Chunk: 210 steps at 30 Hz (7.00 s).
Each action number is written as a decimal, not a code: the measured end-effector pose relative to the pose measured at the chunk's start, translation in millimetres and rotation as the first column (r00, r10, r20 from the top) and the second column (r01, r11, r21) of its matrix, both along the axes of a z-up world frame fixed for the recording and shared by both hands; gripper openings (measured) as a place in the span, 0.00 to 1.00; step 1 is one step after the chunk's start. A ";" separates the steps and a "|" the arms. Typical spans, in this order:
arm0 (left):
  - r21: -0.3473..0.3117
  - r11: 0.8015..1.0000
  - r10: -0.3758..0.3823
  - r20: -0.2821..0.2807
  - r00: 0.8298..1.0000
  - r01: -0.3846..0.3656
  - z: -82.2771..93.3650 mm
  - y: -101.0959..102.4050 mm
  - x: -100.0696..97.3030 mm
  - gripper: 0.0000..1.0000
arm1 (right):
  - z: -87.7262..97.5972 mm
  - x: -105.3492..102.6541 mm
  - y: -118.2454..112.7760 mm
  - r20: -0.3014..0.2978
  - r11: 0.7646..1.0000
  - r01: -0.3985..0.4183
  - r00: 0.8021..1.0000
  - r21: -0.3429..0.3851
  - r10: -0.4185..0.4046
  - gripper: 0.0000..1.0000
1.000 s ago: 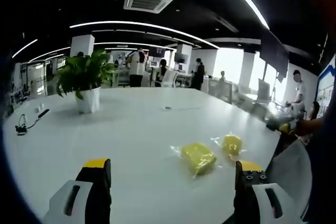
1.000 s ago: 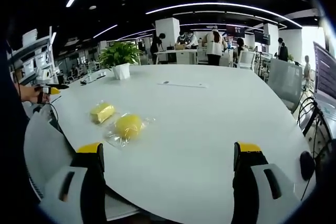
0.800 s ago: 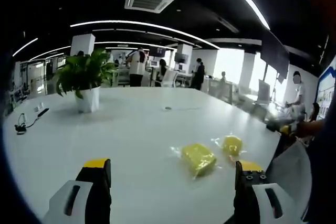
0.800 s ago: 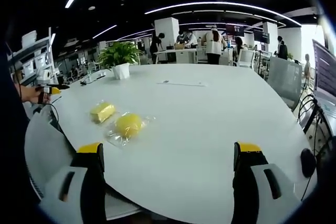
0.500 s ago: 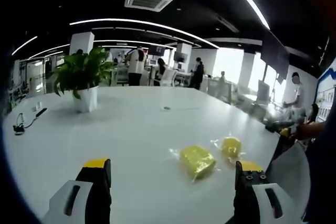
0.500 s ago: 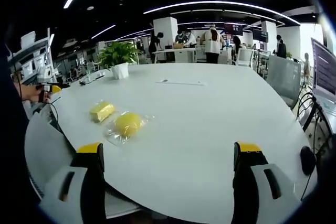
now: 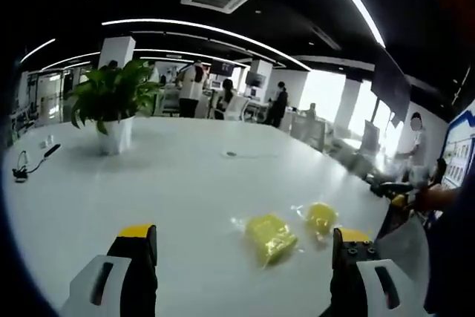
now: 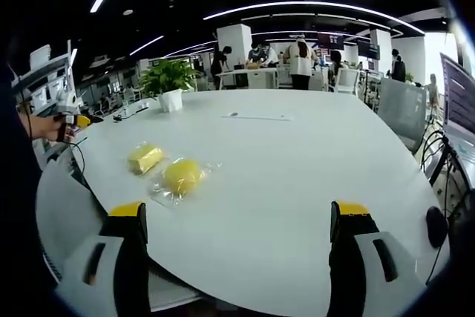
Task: Compare the silicone blocks by pressing each to a similar depth, holding the contact briefly, and releasing to observe deformation and rebound differences across the visible hardness samples.
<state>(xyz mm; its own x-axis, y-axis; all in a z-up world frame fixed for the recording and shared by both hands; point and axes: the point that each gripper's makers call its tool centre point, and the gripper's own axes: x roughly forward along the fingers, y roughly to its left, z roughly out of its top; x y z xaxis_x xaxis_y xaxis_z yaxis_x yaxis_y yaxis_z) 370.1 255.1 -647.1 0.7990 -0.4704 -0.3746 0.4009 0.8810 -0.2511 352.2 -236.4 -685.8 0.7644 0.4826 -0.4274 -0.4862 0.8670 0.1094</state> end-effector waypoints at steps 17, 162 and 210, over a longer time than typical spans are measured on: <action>-0.155 0.988 -0.019 -0.156 0.988 -0.006 -12.9 -46.1 25.3 1.00 | -4.3 -0.2 5.1 -0.002 1.000 -0.012 1.000 -0.007 0.012 0.96; -0.435 0.828 -0.256 0.267 0.929 0.353 143.6 -138.3 38.8 0.01 | 132.5 23.0 134.8 0.149 0.934 -0.310 0.947 0.176 0.286 0.96; -0.401 0.721 -0.487 0.287 0.825 0.565 141.6 -224.0 -24.5 0.01 | 187.0 3.3 249.4 0.159 0.712 -0.599 0.794 0.366 0.586 0.39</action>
